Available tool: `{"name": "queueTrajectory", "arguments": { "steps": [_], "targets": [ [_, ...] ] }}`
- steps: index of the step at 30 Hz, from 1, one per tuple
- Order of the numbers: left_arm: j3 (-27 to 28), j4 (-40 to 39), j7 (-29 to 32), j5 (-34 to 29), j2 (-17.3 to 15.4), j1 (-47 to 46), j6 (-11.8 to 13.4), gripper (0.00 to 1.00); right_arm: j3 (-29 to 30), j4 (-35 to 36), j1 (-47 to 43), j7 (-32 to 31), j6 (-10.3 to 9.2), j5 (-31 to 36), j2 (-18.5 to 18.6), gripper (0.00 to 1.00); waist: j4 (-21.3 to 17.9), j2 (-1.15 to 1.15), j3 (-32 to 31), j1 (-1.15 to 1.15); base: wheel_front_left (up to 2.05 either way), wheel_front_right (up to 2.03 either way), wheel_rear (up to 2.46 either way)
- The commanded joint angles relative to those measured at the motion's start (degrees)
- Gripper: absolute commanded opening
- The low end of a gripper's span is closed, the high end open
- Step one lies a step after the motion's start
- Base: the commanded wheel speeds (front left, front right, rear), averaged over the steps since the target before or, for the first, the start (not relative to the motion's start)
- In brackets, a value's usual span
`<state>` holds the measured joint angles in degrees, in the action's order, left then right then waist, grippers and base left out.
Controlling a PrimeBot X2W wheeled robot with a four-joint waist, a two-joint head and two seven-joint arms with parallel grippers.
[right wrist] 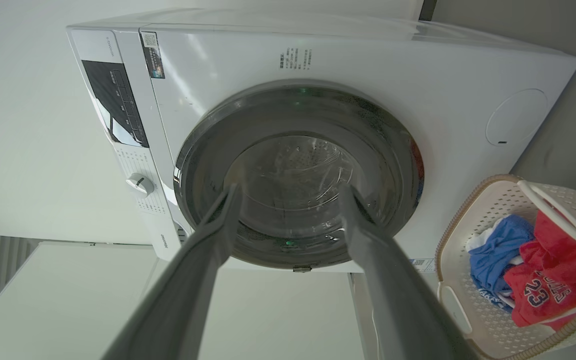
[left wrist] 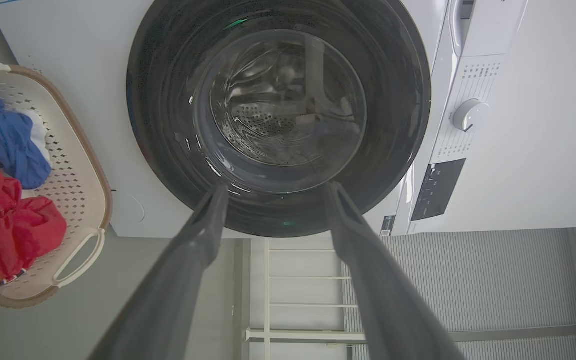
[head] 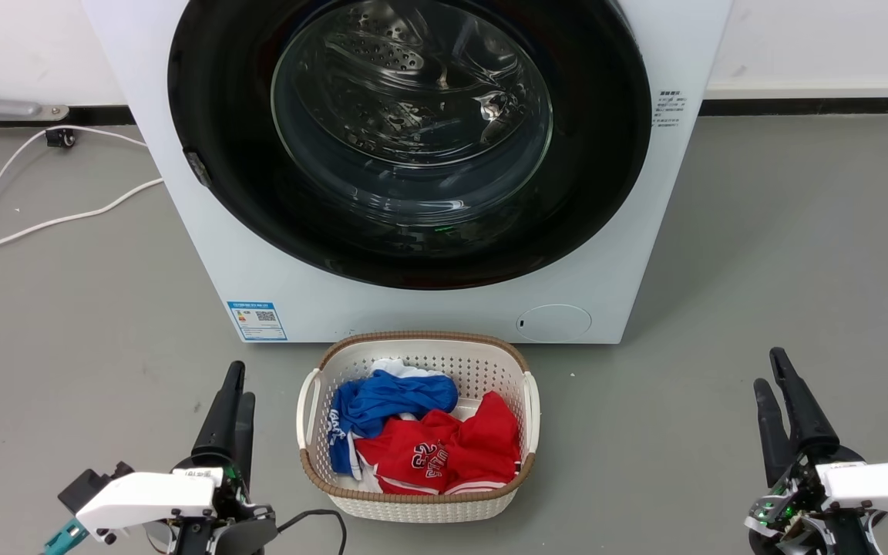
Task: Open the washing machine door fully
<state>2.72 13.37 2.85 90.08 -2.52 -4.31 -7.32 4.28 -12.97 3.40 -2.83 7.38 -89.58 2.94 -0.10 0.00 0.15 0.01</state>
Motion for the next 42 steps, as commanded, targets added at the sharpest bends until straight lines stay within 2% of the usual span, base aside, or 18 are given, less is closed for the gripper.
{"name": "queueTrajectory", "arguments": {
  "steps": [1, 6, 16, 30, 42],
  "targets": [
    [-0.5, -1.9, -0.7, -1.3, -0.2, -1.5, -0.1, 1.00, -0.4, 1.6, 0.6, 0.7, 0.03, 1.7, 0.6, 1.00, 0.0, 0.00, 0.0, 0.00, 0.00, 0.00, 0.00],
    [-1.4, -3.9, -1.9, -5.4, -0.2, -1.5, -0.1, 1.00, -0.7, 3.0, 0.4, 2.0, 0.04, 6.7, 0.8, 1.00, 0.0, 0.00, 0.0, 0.00, 0.00, 0.00, 0.00],
    [-4.2, -5.8, -4.3, -18.3, -0.3, -1.4, -0.1, 1.00, -1.0, 5.3, -0.3, 4.3, 0.06, 17.6, 0.7, 1.00, -0.2, 0.00, -0.2, -0.01, 0.00, 0.00, 0.00],
    [-5.5, -7.3, -7.2, -35.9, -0.4, -1.0, -0.1, 1.00, -1.8, 6.9, -0.5, 5.2, 0.07, 38.9, 0.6, 1.00, -0.2, 0.00, -0.3, -0.01, 0.00, 0.00, 0.00],
    [-6.4, -6.8, -9.1, -48.5, -1.0, -0.5, -0.1, 1.00, -3.1, 8.1, -1.0, 5.1, 0.09, 51.0, 0.1, 1.00, -0.1, 0.00, -0.4, -0.01, 0.00, 0.00, 0.00]
  ]
}}
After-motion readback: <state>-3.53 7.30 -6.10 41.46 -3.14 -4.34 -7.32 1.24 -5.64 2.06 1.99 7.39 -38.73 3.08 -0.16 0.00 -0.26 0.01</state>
